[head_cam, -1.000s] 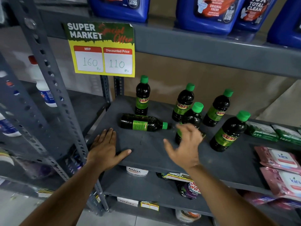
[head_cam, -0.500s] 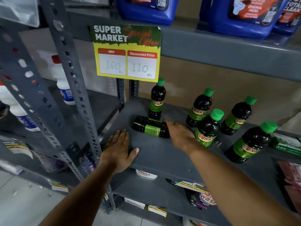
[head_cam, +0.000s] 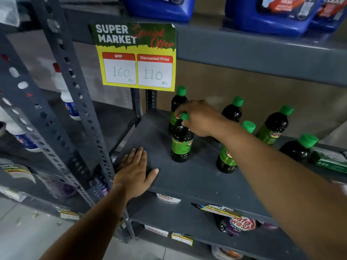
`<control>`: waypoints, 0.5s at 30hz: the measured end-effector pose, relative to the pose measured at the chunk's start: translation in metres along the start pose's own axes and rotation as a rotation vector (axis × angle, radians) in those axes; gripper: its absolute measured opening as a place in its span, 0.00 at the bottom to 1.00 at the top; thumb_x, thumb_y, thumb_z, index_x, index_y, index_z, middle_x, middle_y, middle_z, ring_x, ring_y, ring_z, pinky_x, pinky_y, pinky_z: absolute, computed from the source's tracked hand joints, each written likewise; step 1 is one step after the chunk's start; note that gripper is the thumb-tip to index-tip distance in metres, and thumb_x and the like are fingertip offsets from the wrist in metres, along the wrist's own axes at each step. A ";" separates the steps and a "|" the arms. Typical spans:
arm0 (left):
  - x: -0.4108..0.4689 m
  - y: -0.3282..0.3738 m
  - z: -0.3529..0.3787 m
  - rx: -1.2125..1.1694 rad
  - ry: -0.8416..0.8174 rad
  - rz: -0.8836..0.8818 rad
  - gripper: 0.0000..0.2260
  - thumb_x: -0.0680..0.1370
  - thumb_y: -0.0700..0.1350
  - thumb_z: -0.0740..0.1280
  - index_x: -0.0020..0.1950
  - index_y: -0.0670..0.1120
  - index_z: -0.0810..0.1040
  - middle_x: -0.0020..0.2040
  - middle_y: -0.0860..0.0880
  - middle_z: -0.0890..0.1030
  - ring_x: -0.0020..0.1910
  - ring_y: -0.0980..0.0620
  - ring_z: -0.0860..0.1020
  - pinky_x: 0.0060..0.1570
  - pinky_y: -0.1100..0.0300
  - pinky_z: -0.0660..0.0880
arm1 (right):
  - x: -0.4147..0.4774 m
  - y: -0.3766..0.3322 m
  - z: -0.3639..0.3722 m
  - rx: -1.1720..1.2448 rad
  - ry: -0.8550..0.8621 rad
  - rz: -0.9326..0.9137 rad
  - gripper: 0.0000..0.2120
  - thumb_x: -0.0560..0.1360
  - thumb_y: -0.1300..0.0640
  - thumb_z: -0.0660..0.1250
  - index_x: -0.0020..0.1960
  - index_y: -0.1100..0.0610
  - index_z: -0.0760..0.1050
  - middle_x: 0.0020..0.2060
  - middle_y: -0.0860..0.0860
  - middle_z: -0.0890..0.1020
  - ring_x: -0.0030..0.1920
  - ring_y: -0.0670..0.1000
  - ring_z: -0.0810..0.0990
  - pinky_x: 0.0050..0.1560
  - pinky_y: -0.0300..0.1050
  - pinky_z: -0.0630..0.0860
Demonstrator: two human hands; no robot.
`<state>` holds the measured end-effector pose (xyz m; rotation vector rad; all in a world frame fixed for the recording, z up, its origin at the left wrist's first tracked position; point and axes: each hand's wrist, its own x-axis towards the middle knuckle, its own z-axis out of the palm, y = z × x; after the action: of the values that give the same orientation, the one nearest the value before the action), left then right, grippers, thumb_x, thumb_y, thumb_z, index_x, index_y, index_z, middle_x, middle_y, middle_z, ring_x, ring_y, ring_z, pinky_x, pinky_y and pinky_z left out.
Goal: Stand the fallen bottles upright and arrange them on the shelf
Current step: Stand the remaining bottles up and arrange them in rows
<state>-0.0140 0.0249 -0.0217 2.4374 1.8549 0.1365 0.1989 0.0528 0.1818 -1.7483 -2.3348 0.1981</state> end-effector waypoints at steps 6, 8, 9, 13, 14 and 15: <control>0.002 0.001 -0.001 0.006 -0.029 -0.022 0.43 0.71 0.69 0.37 0.78 0.41 0.45 0.80 0.44 0.47 0.78 0.47 0.45 0.76 0.49 0.46 | -0.009 0.025 0.012 0.268 -0.111 0.078 0.45 0.68 0.61 0.74 0.78 0.50 0.54 0.71 0.53 0.69 0.67 0.54 0.71 0.61 0.38 0.68; 0.003 0.001 -0.001 0.007 -0.027 -0.023 0.43 0.71 0.69 0.37 0.78 0.41 0.44 0.80 0.44 0.47 0.78 0.47 0.45 0.76 0.49 0.46 | -0.010 0.036 0.022 0.385 -0.114 0.094 0.49 0.66 0.61 0.76 0.78 0.49 0.52 0.69 0.51 0.70 0.66 0.53 0.73 0.64 0.44 0.71; 0.003 0.001 0.000 0.005 -0.022 -0.023 0.43 0.72 0.69 0.37 0.78 0.41 0.45 0.80 0.44 0.47 0.78 0.47 0.45 0.76 0.49 0.46 | -0.009 0.041 0.028 0.441 -0.109 0.102 0.50 0.65 0.61 0.77 0.78 0.48 0.52 0.68 0.50 0.71 0.65 0.53 0.74 0.65 0.47 0.72; 0.003 0.000 0.002 -0.010 -0.006 -0.020 0.42 0.72 0.69 0.39 0.78 0.42 0.46 0.80 0.44 0.49 0.78 0.47 0.46 0.76 0.49 0.46 | -0.008 0.055 0.044 0.576 -0.082 0.096 0.48 0.61 0.57 0.79 0.75 0.48 0.59 0.63 0.49 0.76 0.63 0.51 0.76 0.65 0.54 0.73; 0.003 0.000 0.002 -0.014 -0.006 -0.020 0.42 0.72 0.69 0.39 0.78 0.42 0.46 0.80 0.44 0.49 0.78 0.47 0.46 0.76 0.49 0.46 | -0.008 0.055 0.048 0.563 -0.036 0.091 0.44 0.62 0.56 0.80 0.72 0.50 0.62 0.62 0.50 0.76 0.62 0.51 0.76 0.65 0.54 0.73; 0.003 0.000 0.002 -0.017 -0.004 -0.019 0.42 0.72 0.69 0.39 0.78 0.42 0.46 0.80 0.44 0.49 0.78 0.47 0.46 0.76 0.49 0.46 | -0.008 0.053 0.053 0.514 0.042 0.089 0.40 0.63 0.53 0.80 0.69 0.52 0.65 0.60 0.50 0.76 0.61 0.50 0.75 0.65 0.53 0.73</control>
<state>-0.0131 0.0277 -0.0236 2.4068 1.8664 0.1460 0.2366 0.0617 0.1176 -1.5714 -1.9444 0.6991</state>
